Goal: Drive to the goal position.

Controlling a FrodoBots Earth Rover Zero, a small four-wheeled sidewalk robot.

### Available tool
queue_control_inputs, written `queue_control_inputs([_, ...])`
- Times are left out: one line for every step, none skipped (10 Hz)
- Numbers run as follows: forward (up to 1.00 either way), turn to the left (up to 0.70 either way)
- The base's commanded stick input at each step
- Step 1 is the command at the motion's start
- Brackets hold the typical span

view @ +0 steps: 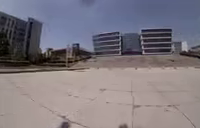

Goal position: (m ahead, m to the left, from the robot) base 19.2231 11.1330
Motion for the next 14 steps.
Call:
queue_control_inputs([0.7, 0.0])
queue_control_inputs([0.7, 0.0])
queue_control_inputs([0.7, 0.0])
queue_control_inputs([0.7, 0.0])
queue_control_inputs([0.7, 0.0])
queue_control_inputs([0.7, 0.0])
queue_control_inputs([0.7, 0.0])
queue_control_inputs([0.7, 0.0])
queue_control_inputs([0.7, 0.0])
queue_control_inputs([0.7, 0.0])
queue_control_inputs([0.7, 0.0])
queue_control_inputs([0.7, -0.05])
queue_control_inputs([0.7, -0.35])
queue_control_inputs([0.7, -0.35])
